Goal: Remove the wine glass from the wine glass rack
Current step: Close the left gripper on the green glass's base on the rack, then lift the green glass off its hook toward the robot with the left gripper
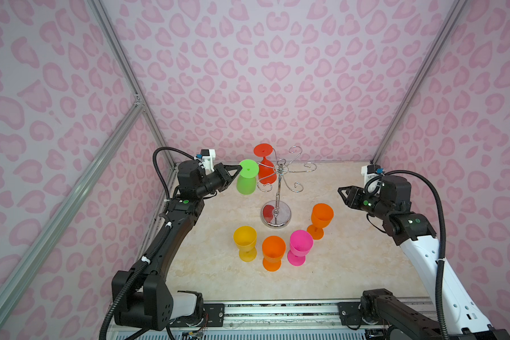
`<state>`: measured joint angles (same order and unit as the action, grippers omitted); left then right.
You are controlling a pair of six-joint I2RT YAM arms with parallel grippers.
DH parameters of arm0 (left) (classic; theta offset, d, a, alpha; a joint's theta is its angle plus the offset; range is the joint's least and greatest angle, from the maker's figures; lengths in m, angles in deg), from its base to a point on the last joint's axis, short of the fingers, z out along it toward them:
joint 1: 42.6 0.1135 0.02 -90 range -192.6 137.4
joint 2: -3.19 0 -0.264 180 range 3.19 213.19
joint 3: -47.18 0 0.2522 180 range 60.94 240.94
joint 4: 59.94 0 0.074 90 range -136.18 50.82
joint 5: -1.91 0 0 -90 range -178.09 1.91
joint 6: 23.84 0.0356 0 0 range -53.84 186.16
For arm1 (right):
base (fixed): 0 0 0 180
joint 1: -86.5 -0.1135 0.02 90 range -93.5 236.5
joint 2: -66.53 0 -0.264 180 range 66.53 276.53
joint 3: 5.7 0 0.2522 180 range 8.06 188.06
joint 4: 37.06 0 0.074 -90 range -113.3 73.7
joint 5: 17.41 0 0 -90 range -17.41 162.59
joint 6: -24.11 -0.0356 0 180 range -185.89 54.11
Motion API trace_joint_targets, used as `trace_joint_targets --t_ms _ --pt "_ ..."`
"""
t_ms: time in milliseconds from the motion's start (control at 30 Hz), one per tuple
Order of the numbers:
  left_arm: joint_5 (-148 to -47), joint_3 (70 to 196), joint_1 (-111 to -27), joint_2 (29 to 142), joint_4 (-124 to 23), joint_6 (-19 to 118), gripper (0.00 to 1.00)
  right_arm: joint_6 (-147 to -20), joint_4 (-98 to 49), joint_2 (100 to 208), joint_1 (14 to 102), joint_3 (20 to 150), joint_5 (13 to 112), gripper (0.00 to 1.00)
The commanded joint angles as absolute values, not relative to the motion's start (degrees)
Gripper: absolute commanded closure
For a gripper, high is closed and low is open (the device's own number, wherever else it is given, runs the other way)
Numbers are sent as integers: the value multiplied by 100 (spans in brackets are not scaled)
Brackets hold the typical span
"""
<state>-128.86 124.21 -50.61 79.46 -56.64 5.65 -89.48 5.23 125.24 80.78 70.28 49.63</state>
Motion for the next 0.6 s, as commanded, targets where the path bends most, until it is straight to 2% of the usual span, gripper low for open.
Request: trace_joint_targets --t_ms 0,67,567 --pt "-13033 12490 -5045 7982 -5934 449 94 -9001 350 12541 8087 7002 4868 60" --pt "-13069 12523 -5046 7983 -5949 405 97 -9007 342 12550 8096 7000 4859 60" --pt "-13181 12616 -4946 7925 -6024 156 97 -9015 324 12515 8169 6925 4789 60"
